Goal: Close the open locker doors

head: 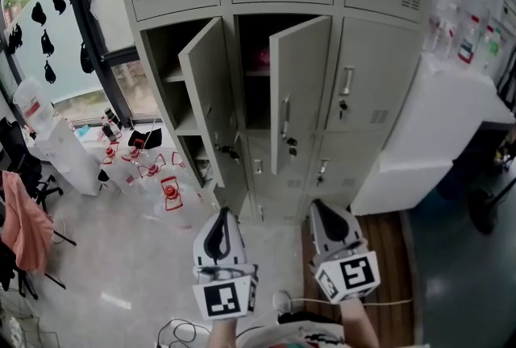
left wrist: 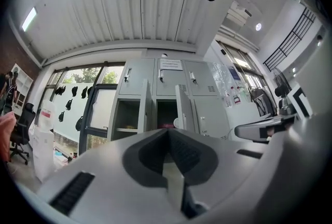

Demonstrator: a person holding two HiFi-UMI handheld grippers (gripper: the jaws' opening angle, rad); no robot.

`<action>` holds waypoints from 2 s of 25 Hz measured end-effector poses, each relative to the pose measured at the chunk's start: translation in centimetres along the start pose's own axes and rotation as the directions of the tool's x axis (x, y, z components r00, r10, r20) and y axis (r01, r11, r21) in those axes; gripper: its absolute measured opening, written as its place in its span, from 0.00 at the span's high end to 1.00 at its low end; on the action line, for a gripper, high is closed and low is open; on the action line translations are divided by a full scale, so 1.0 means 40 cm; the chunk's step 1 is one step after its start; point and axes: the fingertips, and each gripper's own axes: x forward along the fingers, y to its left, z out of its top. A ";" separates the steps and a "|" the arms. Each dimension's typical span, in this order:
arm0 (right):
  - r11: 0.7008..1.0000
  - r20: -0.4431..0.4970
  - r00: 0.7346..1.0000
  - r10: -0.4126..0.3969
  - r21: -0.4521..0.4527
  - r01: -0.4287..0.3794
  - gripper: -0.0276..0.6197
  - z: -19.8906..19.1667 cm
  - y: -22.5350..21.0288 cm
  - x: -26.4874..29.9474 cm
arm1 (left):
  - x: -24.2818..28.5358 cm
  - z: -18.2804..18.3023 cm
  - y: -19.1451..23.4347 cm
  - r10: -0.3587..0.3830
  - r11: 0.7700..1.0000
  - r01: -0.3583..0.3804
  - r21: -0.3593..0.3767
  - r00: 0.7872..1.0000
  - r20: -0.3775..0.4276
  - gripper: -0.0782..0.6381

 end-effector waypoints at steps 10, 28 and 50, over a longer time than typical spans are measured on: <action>1.000 0.036 0.999 -0.017 0.012 0.016 0.95 -0.025 -0.119 0.091 | 0.131 -0.037 -0.049 -0.023 1.000 0.023 -0.016 1.000 -0.005 0.88; 0.998 0.043 0.998 0.050 0.023 -0.051 0.95 -0.026 -0.093 0.177 | 0.205 -0.024 -0.072 -0.091 0.996 0.091 -0.019 0.996 0.019 0.53; 0.996 0.051 0.996 0.075 0.052 -0.077 0.95 -0.022 -0.132 0.184 | 0.358 0.017 0.049 0.009 0.998 -0.010 0.057 1.000 0.014 0.42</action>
